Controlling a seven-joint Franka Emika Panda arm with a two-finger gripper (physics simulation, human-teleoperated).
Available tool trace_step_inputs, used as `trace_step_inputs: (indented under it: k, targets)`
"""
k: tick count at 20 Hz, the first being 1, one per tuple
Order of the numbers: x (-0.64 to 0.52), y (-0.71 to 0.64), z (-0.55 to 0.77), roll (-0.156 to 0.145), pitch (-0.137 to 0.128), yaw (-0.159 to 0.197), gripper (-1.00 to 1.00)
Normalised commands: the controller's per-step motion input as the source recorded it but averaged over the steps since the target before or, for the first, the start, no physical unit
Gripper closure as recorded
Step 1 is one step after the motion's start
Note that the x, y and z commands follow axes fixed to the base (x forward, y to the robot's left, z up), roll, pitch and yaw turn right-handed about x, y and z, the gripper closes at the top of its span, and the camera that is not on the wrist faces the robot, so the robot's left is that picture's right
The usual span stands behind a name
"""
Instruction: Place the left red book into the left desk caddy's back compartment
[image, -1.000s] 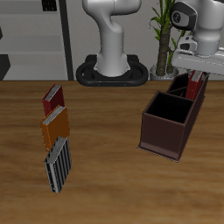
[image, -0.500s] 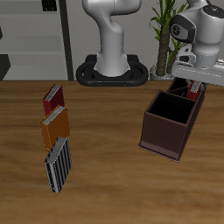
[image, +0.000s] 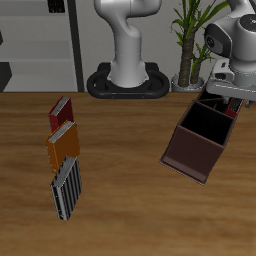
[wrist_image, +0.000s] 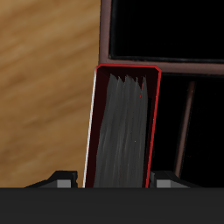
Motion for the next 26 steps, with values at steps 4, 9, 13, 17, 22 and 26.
trace_step_inputs:
  k: [4, 9, 13, 17, 22, 26]
  targets:
    - [0.03, -0.11, -0.09, -0.012, 0.024, -0.011, -1.0]
    - [0.02, -0.21, 0.04, -0.023, 0.007, -0.019, -1.0]
    - [-0.03, -0.2, 0.16, -0.024, -0.009, -0.016, -1.0]
    - [-0.04, -0.26, 0.22, -0.024, -0.007, -0.007, -1.0]
    - [-0.13, -0.27, 0.3, -0.028, -0.039, 0.008, -1.0]
    - [-0.18, -0.11, 0.25, -0.008, -0.046, 0.021, -1.0]
